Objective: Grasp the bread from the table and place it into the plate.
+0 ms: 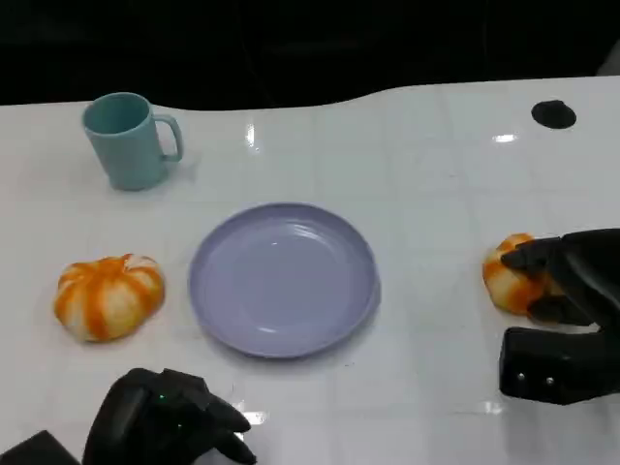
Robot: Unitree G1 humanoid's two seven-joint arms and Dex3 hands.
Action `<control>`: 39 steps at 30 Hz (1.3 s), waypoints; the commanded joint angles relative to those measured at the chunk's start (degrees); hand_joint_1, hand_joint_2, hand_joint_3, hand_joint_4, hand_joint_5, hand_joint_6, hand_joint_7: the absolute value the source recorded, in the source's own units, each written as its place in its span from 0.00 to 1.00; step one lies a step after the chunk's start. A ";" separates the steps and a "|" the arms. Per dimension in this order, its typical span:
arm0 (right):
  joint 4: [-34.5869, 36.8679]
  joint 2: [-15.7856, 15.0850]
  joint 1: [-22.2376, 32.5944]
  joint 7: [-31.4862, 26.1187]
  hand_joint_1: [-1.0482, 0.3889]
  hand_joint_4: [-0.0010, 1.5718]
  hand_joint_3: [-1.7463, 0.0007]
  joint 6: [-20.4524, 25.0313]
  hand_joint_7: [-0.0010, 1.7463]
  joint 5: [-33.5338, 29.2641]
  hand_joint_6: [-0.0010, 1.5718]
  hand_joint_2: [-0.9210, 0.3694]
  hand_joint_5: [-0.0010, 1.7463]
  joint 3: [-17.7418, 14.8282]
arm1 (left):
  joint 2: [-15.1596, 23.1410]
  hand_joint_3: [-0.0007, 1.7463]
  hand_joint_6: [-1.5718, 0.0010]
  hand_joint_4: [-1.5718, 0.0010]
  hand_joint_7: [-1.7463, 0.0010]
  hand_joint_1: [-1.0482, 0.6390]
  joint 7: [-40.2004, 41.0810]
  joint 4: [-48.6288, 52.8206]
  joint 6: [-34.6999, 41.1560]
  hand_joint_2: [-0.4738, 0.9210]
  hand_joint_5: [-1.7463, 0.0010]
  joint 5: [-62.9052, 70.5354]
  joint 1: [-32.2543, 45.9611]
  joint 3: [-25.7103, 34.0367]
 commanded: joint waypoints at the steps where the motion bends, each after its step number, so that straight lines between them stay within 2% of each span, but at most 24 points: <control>1: 1.29 -0.42 0.26 -2.60 0.75 0.55 1.00 -1.82 0.60 0.47 0.66 0.05 0.99 0.59 | 0.59 0.00 0.00 0.03 0.86 0.00 0.19 0.32 0.12 0.97 0.71 -0.41 -0.28 0.38; 2: 1.15 -0.40 0.31 -2.96 0.74 0.54 1.00 -1.81 0.64 0.48 0.63 0.05 1.00 0.69 | 0.62 0.00 0.00 0.03 0.86 0.00 0.18 0.45 0.01 0.97 0.71 -0.37 -0.31 0.41; 10: -1.46 -0.31 1.23 -6.20 0.76 0.56 0.99 -3.75 0.77 1.10 0.57 0.05 1.00 0.30 | 0.61 0.00 0.00 0.03 0.86 0.00 0.84 -0.54 0.42 0.98 0.71 0.00 -0.06 0.29; 14: -3.83 -0.45 2.29 -7.20 0.78 0.57 1.00 -4.94 0.77 1.55 0.58 0.06 1.00 -0.03 | 0.64 0.00 0.00 0.03 0.85 0.00 0.75 -0.75 0.20 0.98 0.71 0.05 0.13 0.14; 18: -6.56 -0.80 3.39 -8.47 0.77 0.60 0.99 -5.70 0.70 1.36 0.63 0.08 1.00 -0.23 | 0.47 0.00 0.00 0.03 0.86 0.00 0.65 -1.20 0.85 0.97 0.71 -0.33 0.28 0.06; 22: -9.92 -0.76 4.56 -9.22 0.81 0.63 0.99 -9.10 0.70 2.69 0.66 0.08 1.00 -1.09 | 0.41 0.00 0.00 0.03 0.85 0.00 0.78 -0.76 0.73 0.98 0.71 -0.04 -0.12 0.04; 26: -13.48 -0.28 5.42 -7.58 0.78 0.64 0.97 -9.21 0.72 3.32 0.65 0.07 1.00 -1.69 | 0.61 0.00 0.00 0.03 0.86 0.00 0.80 -0.50 0.94 0.98 0.71 0.12 -0.52 0.08; 27: -14.21 -0.13 5.61 -7.51 0.79 0.64 0.80 -9.60 0.75 3.41 0.64 0.17 1.00 -1.79 | 0.62 0.00 0.00 0.03 0.86 0.00 0.81 -0.50 1.06 0.98 0.71 0.12 -0.55 0.08; 28: -14.83 0.04 5.76 -7.56 0.79 0.64 0.57 -10.25 0.76 3.55 0.63 0.34 1.00 -1.91 | 0.60 0.00 0.00 0.03 0.86 0.00 0.85 -0.50 1.13 0.98 0.71 0.13 -0.56 0.08; 29: -15.62 0.26 5.95 -7.46 0.79 0.65 0.42 -10.71 0.76 3.71 0.64 0.45 1.00 -2.04 | 0.57 0.00 0.00 0.03 0.86 0.00 0.80 -0.47 1.04 0.97 0.71 0.12 -0.58 0.08; 30: -16.52 0.51 6.21 -6.95 0.79 0.65 0.33 -10.95 0.77 4.06 0.63 0.51 1.00 -2.24 | 0.54 0.00 0.00 0.03 0.86 0.00 0.79 -0.46 0.96 0.97 0.71 0.14 -0.57 0.07; 32: -18.29 1.16 6.74 -5.59 0.78 0.65 0.27 -11.32 0.77 5.13 0.63 0.55 1.00 -2.65 | 0.50 0.00 0.00 0.03 0.86 0.00 0.73 -0.51 1.10 0.98 0.71 0.04 -0.55 0.06; 35: -20.77 3.57 7.03 -4.10 0.84 0.67 0.19 -12.90 0.80 7.44 0.64 0.61 1.00 -3.04 | 0.46 0.00 0.00 0.03 0.86 0.00 0.77 -0.19 1.09 0.97 0.71 0.01 -0.73 0.15; 39: -21.78 6.46 6.08 -1.91 0.83 0.67 0.13 -13.41 0.82 8.66 0.62 0.63 1.00 -2.84 | 0.62 0.00 0.00 0.03 0.86 0.00 0.91 0.41 0.36 0.98 0.71 0.56 -0.91 0.16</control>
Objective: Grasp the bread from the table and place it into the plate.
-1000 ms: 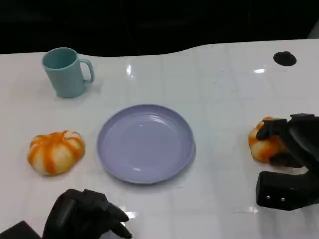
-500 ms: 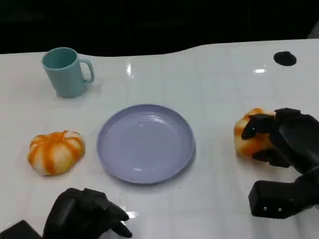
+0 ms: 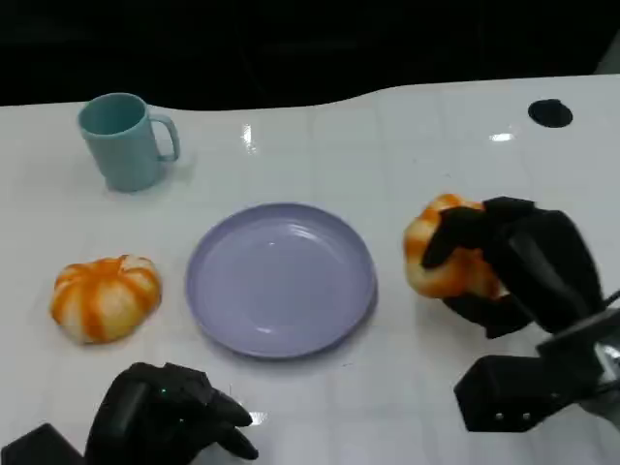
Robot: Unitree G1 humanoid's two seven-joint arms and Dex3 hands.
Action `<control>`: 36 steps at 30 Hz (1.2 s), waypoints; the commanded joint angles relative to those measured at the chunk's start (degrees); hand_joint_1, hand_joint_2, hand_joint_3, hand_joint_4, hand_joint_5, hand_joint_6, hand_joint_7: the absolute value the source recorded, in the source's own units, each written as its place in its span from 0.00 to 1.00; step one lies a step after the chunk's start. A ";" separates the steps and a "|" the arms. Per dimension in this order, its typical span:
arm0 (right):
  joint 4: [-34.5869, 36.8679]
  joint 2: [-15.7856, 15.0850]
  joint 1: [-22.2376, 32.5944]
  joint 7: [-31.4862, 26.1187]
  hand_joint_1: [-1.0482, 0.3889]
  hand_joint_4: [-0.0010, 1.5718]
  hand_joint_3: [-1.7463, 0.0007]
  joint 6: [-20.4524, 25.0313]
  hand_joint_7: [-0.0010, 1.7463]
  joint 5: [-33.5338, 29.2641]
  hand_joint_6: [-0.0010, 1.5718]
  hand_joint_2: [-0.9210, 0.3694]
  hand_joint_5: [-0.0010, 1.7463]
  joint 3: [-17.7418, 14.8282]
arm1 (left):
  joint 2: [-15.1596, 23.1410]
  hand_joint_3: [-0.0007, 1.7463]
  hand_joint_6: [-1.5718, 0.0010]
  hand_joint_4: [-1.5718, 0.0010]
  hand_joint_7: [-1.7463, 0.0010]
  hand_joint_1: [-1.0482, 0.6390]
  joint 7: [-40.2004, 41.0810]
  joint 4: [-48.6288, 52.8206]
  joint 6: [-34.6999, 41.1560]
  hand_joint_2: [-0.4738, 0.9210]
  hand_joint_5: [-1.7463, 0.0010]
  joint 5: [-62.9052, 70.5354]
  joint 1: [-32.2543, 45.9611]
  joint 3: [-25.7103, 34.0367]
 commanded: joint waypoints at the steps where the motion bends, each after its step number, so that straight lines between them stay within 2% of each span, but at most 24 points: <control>1: -1.00 2.76 -1.00 1.95 0.83 0.67 0.12 -1.03 0.83 1.80 0.62 0.64 1.00 -0.60 | 0.68 0.00 0.00 0.03 0.86 0.00 0.42 0.82 -0.50 0.98 0.71 0.20 -0.23 0.24; 11: 5.07 9.75 -5.21 1.90 0.78 0.68 0.09 -3.07 0.83 1.49 0.62 0.64 1.00 0.45 | 0.56 0.00 0.00 0.03 0.86 0.00 0.70 0.42 -0.25 0.97 0.71 0.40 0.04 0.10; 16: 9.14 13.30 -7.97 1.21 0.75 0.66 0.11 -3.22 0.90 0.44 0.57 0.61 1.00 1.76 | 0.47 0.00 0.00 0.03 0.86 0.00 0.44 0.26 -0.49 0.98 0.71 0.22 0.14 0.08; 20: 12.92 15.75 -10.10 1.02 0.74 0.65 0.15 -3.48 0.88 0.64 0.56 0.58 1.00 2.66 | 0.44 0.00 0.00 0.03 0.86 0.00 0.33 0.14 -0.74 0.98 0.71 0.26 0.23 0.00; 22: 14.14 16.59 -10.62 1.91 0.74 0.64 0.18 -3.18 0.83 1.29 0.57 0.55 1.00 2.77 | 0.37 0.00 0.00 0.03 0.86 0.00 0.38 0.00 -0.74 0.98 0.71 0.28 0.34 -0.06; 25: 14.94 17.37 -10.96 3.92 0.74 0.58 0.22 -1.98 0.66 1.70 0.60 0.51 1.00 2.93 | 0.30 0.00 0.00 0.03 0.86 0.00 0.76 -0.27 -0.51 0.98 0.71 0.51 0.59 -0.13; 27: 15.13 17.64 -11.12 4.80 0.72 0.56 0.29 -1.32 0.56 1.54 0.60 0.48 0.94 3.10 | 0.25 0.00 0.00 0.03 0.86 0.00 0.79 -0.67 -0.15 0.97 0.71 0.40 0.76 -0.20; 30: 14.36 17.32 -11.18 9.13 0.66 0.43 0.45 0.84 0.35 1.69 0.51 0.38 0.78 3.52 | 0.16 0.00 0.00 0.03 0.86 0.00 0.70 -1.17 0.31 0.97 0.71 0.14 0.92 -0.25; 31: 13.97 17.05 -11.13 10.58 0.63 0.36 0.52 1.29 0.26 1.74 0.47 0.33 0.62 3.64 | 0.14 0.00 0.00 0.03 0.86 0.00 0.67 -1.28 0.45 0.97 0.71 0.06 0.96 -0.24; 33: 13.20 16.65 -10.79 13.29 0.61 0.28 0.59 1.51 0.15 2.39 0.43 0.28 0.44 3.55 | 0.18 0.00 0.00 0.03 0.86 0.00 0.75 -1.37 0.52 0.97 0.71 0.20 0.98 -0.25; 35: 12.54 16.51 -10.47 14.95 0.58 0.22 0.67 1.76 0.08 2.87 0.40 0.23 0.34 3.33 | 0.22 0.00 0.00 0.03 0.86 0.00 0.90 -1.40 0.51 0.97 0.71 0.41 0.98 -0.27; 36: 11.63 15.99 -10.19 16.80 0.58 0.22 0.68 2.18 0.07 2.99 0.39 0.22 0.32 3.52 | 0.27 0.00 0.00 0.03 0.86 0.00 0.84 -1.40 0.47 0.97 0.71 0.40 0.95 -0.26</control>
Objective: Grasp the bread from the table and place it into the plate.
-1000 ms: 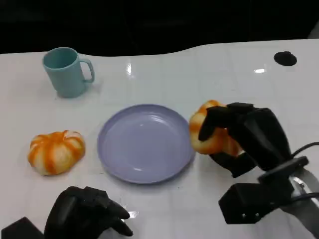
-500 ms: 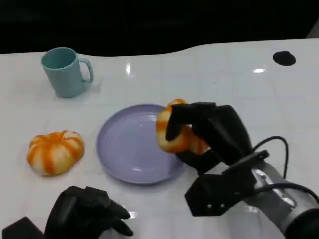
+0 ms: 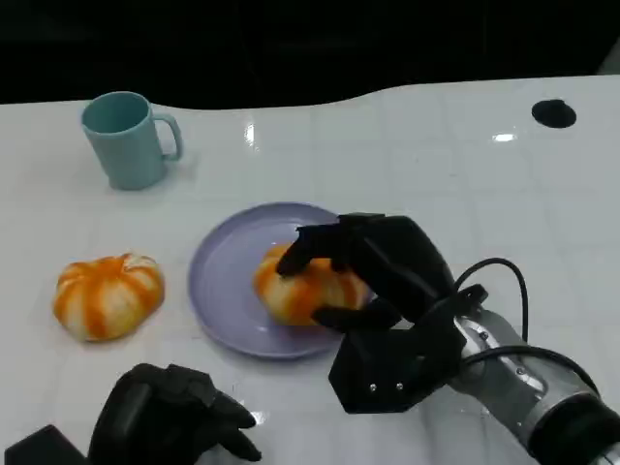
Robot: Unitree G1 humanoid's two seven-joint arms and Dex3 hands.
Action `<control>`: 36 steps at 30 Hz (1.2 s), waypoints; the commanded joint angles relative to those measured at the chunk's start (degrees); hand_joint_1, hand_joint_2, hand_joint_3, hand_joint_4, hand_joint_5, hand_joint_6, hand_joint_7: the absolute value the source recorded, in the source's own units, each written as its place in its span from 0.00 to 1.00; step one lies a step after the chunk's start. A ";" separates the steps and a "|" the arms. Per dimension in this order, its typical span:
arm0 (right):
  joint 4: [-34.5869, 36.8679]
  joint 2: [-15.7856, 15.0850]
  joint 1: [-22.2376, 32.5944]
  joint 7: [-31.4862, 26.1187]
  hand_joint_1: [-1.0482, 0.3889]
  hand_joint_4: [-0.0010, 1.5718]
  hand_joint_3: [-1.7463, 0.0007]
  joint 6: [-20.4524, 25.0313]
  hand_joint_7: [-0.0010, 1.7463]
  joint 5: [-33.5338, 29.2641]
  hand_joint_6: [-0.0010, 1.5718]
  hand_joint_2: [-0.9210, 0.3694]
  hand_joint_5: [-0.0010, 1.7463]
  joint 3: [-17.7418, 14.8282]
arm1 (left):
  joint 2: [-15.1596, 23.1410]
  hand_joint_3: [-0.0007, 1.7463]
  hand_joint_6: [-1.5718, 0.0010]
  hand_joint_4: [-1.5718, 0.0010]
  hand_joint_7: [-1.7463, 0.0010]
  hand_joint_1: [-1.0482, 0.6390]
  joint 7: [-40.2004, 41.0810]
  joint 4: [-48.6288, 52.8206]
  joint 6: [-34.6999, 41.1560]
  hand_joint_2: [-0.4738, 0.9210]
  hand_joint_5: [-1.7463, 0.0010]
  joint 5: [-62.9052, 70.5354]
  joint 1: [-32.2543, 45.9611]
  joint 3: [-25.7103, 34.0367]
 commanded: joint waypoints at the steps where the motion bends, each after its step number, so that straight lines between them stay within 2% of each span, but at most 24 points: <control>1: -3.49 -1.86 0.43 5.61 0.52 0.13 0.77 1.48 0.04 1.69 0.34 0.14 0.30 0.08 | 0.60 0.00 0.00 0.03 0.86 0.00 0.73 -0.85 0.40 0.97 0.71 0.07 0.48 0.01; 2: -4.51 -2.23 0.81 7.25 0.46 0.05 0.86 2.00 0.02 1.94 0.28 0.06 0.27 0.12 | 0.60 0.00 0.00 0.03 0.86 0.00 0.72 -0.95 0.57 0.97 0.71 0.01 0.49 0.00; 4: -6.13 -2.59 1.46 9.45 0.42 0.01 0.91 2.93 0.01 2.41 0.24 0.02 0.22 -0.01 | 0.56 0.00 0.00 0.03 0.86 0.00 0.60 -1.03 0.85 0.97 0.71 -0.21 0.47 0.02; 9: -9.78 -3.46 2.92 14.03 0.36 0.00 0.91 4.41 0.00 4.08 0.18 0.00 0.09 -0.36 | 0.61 0.00 0.00 0.03 0.86 0.00 0.75 -0.60 0.41 0.97 0.71 0.17 0.26 0.05; 13: -12.72 -4.41 3.93 16.00 0.34 0.00 0.91 5.12 0.00 4.50 0.16 0.00 0.07 -0.53 | 0.54 0.00 0.00 0.03 0.86 0.00 0.73 -0.36 0.24 0.97 0.71 0.13 0.10 0.07; 18: -17.15 -6.02 6.21 17.46 0.34 0.02 0.91 4.75 0.00 5.92 0.16 0.00 0.08 -1.64 | 0.40 0.00 0.00 0.03 0.86 0.00 1.10 -0.53 0.70 0.97 0.71 0.25 0.10 -0.02; 24: -22.71 -8.80 11.39 16.43 0.40 0.12 0.95 0.33 0.03 9.41 0.22 0.00 0.16 -4.82 | 0.30 0.00 0.00 0.03 0.86 0.00 1.17 -0.84 0.62 0.97 0.71 0.12 0.16 -0.19; 29: -24.88 -10.26 16.52 18.30 0.49 0.23 0.96 -4.68 0.06 16.15 0.32 0.00 0.26 -8.08 | 0.36 0.00 0.00 0.03 0.86 0.00 1.18 -0.48 0.64 0.97 0.71 0.01 0.08 -0.03; 30: -25.22 -10.36 17.45 19.55 0.52 0.23 0.96 -5.26 0.07 18.28 0.35 0.00 0.35 -8.57 | 0.38 0.00 0.00 0.03 0.86 0.00 1.04 -0.30 0.54 0.97 0.71 -0.07 0.04 0.02; 31: -25.45 -10.37 18.02 20.53 0.54 0.24 0.96 -5.59 0.07 19.75 0.37 0.00 0.39 -8.91 | 0.39 0.00 0.00 0.03 0.86 0.00 0.95 -0.18 0.46 0.97 0.71 -0.12 0.00 0.05; 35: -26.88 -10.55 21.07 24.39 0.59 0.29 0.95 -6.66 0.09 26.22 0.45 0.01 0.51 -10.59 | 0.51 0.00 0.00 0.03 0.86 0.00 0.84 -0.24 0.79 0.96 0.71 -0.14 0.03 0.03; 36: -27.29 -10.39 21.79 25.40 0.61 0.30 0.85 -6.73 0.11 27.98 0.48 0.08 0.58 -11.06 | 0.47 0.00 0.00 0.03 0.86 0.00 0.79 -0.37 1.12 0.96 0.71 -0.33 0.07 0.05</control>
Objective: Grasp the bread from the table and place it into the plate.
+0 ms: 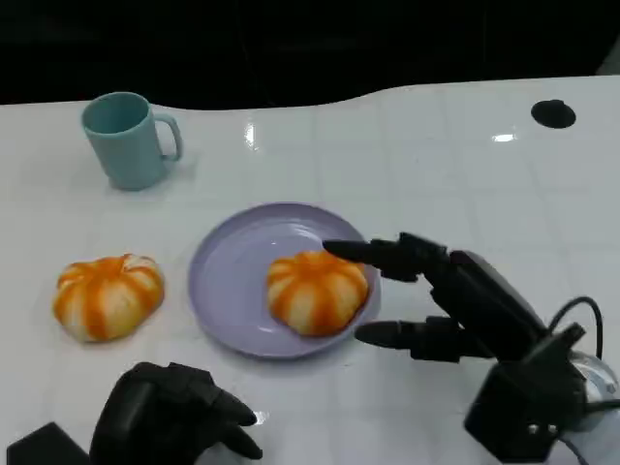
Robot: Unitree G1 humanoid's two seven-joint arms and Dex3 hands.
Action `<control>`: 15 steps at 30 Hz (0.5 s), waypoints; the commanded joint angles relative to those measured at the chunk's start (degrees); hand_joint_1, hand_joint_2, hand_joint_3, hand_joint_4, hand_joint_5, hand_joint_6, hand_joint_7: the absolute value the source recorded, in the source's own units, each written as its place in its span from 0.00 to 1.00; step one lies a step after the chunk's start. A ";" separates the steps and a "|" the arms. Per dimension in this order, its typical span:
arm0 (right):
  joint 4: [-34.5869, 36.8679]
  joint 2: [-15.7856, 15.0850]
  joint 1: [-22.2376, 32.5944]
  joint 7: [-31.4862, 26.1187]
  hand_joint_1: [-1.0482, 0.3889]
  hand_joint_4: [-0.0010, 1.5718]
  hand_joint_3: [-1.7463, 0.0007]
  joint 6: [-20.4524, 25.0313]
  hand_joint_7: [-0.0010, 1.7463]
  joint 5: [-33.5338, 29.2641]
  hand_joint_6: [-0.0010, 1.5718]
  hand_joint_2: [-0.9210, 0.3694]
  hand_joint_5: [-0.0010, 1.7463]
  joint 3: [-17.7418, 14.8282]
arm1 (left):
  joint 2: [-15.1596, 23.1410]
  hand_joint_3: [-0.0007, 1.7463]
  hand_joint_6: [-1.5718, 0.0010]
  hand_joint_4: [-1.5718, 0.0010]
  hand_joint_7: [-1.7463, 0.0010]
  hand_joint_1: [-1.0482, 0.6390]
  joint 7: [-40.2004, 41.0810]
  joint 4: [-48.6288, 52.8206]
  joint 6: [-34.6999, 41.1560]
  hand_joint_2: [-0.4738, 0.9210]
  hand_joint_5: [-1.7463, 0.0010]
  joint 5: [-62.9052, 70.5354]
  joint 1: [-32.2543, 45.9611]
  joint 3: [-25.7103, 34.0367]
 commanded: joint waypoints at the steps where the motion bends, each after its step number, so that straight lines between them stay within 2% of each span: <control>1: -2.42 -0.34 3.33 4.23 0.61 0.31 0.72 -0.92 0.14 8.17 0.49 0.17 0.62 -2.76 | 0.59 0.00 0.00 0.03 0.86 0.00 0.04 -0.12 0.68 0.96 0.71 -0.57 0.15 0.19; 2: -2.92 -0.07 4.11 5.17 0.63 0.33 0.62 -0.55 0.16 10.00 0.51 0.23 0.64 -3.19 | 0.58 0.00 0.00 0.03 0.86 0.00 0.03 -0.17 0.78 0.96 0.71 -0.62 0.17 0.20; 4: -3.49 0.26 5.17 6.47 0.65 0.39 0.51 -0.10 0.24 12.08 0.52 0.28 0.67 -3.83 | 0.57 0.00 0.00 0.03 0.85 0.00 0.22 -0.27 0.86 0.97 0.71 -0.50 0.19 0.19; 7: -5.06 -0.03 7.07 9.06 0.68 0.41 0.41 2.26 0.48 14.76 0.42 0.33 0.74 -4.72 | 0.51 0.00 0.00 0.03 0.85 0.00 0.65 -0.41 0.32 0.97 0.71 0.09 0.27 0.04; 9: -6.57 -0.61 8.56 10.49 0.69 0.39 0.39 3.88 0.63 15.83 0.38 0.33 0.82 -5.20 | 0.49 0.00 0.00 0.03 0.85 0.00 0.69 -0.44 0.14 0.97 0.71 0.19 0.32 0.03; 10: -7.21 -0.75 9.16 11.03 0.68 0.39 0.39 4.54 0.66 16.24 0.37 0.31 0.84 -5.45 | 0.47 0.00 0.00 0.03 0.85 0.00 0.63 -0.54 0.29 0.97 0.71 0.08 0.36 0.03; 15: -11.90 -1.77 12.98 11.83 0.67 0.41 0.43 9.15 0.77 15.59 0.39 0.24 0.92 -6.98 | 0.35 0.00 0.00 0.03 0.85 0.00 0.54 -0.89 0.61 0.97 0.71 -0.20 0.49 0.04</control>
